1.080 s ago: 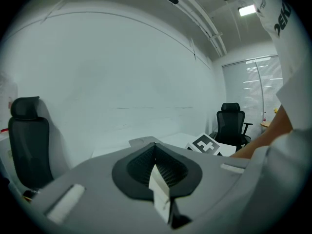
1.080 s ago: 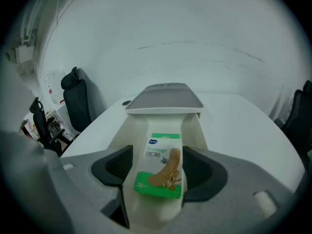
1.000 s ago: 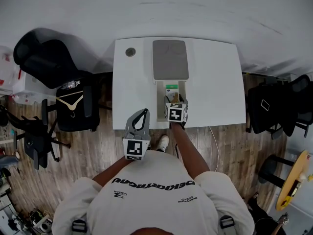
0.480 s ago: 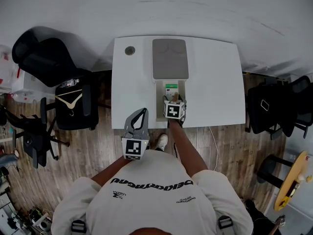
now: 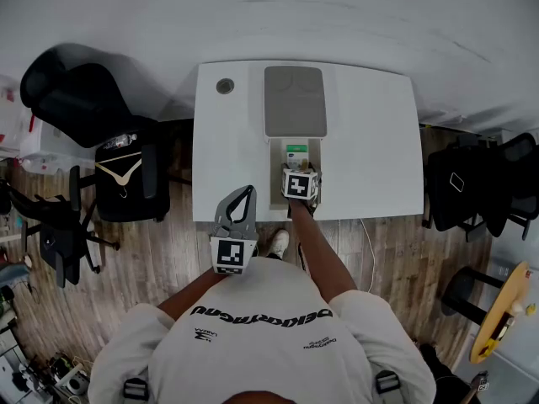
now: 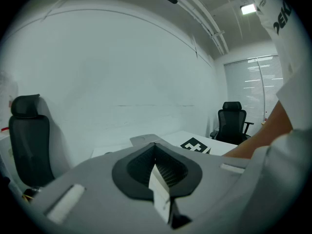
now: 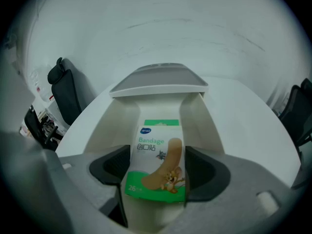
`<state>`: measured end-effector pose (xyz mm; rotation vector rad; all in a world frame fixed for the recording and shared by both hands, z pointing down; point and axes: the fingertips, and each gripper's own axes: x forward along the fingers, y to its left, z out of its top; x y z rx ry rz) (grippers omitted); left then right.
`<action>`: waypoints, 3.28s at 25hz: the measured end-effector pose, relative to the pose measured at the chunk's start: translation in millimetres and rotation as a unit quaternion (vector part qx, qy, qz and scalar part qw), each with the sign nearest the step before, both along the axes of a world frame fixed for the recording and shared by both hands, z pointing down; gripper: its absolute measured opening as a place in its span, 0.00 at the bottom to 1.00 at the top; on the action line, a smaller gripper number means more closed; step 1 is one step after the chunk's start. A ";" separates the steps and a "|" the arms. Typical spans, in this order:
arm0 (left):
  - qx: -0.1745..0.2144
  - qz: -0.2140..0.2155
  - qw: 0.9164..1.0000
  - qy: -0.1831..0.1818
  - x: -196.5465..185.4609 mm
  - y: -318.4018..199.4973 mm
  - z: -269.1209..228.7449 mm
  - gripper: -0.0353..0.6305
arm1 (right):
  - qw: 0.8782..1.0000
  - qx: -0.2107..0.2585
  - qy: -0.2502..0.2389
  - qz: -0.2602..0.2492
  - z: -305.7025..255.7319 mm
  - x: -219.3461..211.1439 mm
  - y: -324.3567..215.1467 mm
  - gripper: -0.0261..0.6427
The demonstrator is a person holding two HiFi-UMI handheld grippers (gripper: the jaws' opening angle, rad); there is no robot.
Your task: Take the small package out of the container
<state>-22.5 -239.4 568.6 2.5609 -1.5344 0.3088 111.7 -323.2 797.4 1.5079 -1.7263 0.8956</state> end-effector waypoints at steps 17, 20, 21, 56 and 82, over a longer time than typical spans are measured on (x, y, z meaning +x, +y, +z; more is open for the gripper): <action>-0.002 -0.004 1.000 0.001 -4.0 0.0 -0.2 0.04 | 1.000 -0.005 0.004 0.006 -1.6 -1.6 -4.8 0.55; -0.003 -0.006 1.000 0.001 -4.3 1.5 -0.3 0.05 | 1.000 -0.009 0.003 0.006 2.8 2.8 -1.2 0.55; -0.003 -0.006 1.000 0.001 -4.2 2.3 -0.4 0.05 | 1.000 -0.010 0.001 0.006 1.0 2.6 0.3 0.55; 0.021 -0.002 1.000 0.002 -2.0 38.1 -20.2 0.05 | 0.995 0.094 -0.041 -0.002 -68.4 7.8 31.2 0.55; 0.040 0.006 0.999 0.005 -0.7 67.8 -35.9 0.04 | 0.973 0.208 -0.099 -0.014 -158.4 -8.3 70.7 0.55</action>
